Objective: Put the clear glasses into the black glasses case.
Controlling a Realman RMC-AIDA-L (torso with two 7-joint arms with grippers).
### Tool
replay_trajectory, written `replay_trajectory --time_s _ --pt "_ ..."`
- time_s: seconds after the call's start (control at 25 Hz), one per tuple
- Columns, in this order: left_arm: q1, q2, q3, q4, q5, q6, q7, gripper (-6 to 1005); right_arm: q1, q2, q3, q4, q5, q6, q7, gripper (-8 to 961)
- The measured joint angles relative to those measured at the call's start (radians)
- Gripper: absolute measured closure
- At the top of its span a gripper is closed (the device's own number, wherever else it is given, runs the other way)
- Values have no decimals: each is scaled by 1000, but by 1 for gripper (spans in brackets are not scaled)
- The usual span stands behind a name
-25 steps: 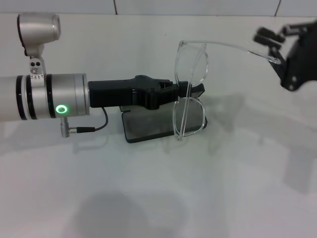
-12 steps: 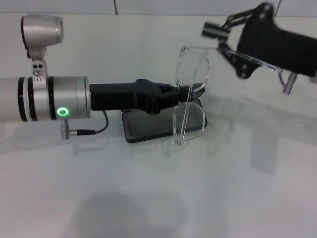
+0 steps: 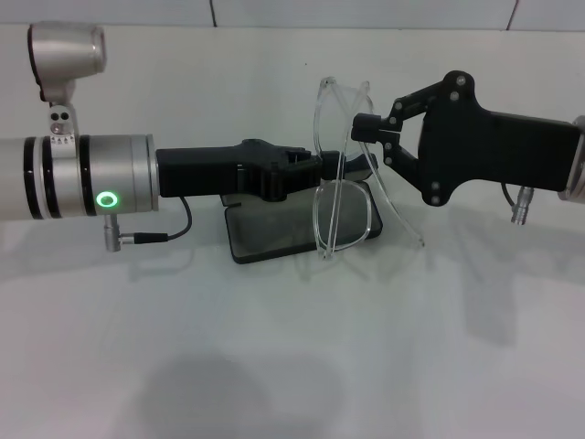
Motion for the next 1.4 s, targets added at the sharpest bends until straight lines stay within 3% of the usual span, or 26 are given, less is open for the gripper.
replay_trajectory --time_s 0.52,0.84,1.4 --pt "1 2 0 0 0 0 -4 907 -6 0 -34 12 0 40 12 927" --pt "7 2 0 0 -1 0 -2 908 -51 -8 -32 -22 15 -66 55 926" --pt "7 3 0 0 -1 0 -3 906 -45 -1 -63 -15 -78 2 132 925"
